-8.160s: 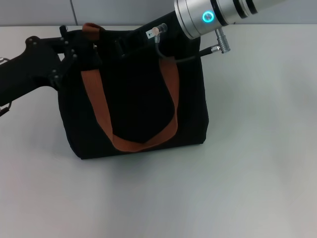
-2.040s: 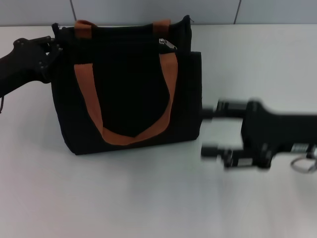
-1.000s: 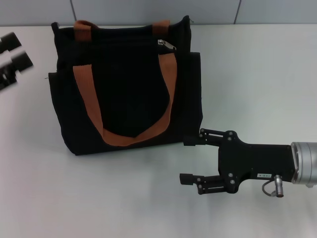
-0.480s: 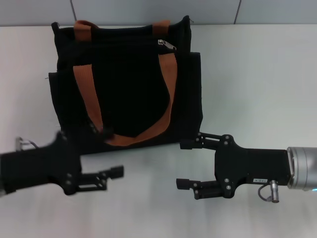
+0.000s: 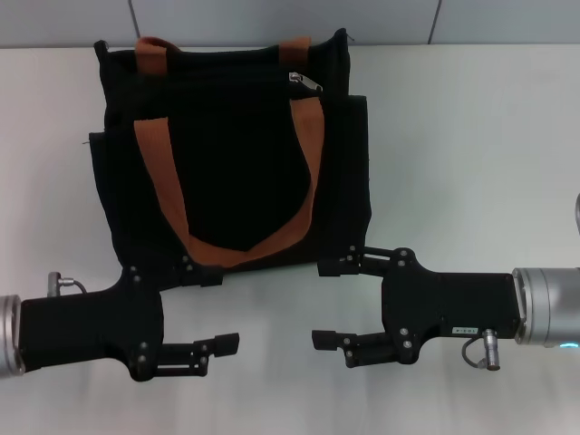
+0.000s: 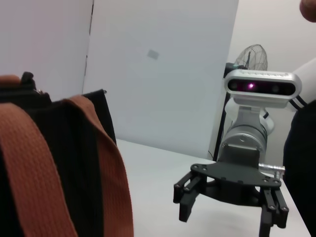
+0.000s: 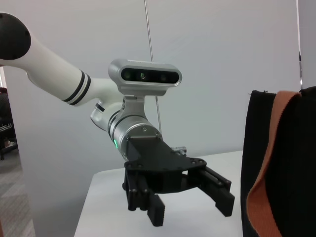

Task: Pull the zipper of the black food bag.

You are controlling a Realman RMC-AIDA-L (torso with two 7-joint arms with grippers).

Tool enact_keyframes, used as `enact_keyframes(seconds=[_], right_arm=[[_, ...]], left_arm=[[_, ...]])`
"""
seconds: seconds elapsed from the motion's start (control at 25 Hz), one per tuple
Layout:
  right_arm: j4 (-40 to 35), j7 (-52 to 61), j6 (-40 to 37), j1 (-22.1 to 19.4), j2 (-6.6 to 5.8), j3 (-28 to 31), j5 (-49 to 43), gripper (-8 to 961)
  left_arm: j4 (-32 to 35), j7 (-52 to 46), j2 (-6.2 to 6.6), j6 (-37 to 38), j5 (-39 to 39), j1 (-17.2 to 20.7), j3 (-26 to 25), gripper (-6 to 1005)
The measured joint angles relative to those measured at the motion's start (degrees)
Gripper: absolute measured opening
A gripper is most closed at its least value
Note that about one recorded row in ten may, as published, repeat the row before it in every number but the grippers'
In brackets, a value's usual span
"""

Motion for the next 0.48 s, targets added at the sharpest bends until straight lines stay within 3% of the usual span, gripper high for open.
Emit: enact_keyframes(seconds=[0.48], right_arm=[[0.04, 0.00, -0.17, 0.09, 0.00, 0.01, 0.00, 821]], left_arm=[[-1.32, 0.70, -0.08, -0.18, 0.70, 0.14, 0.45, 829]])
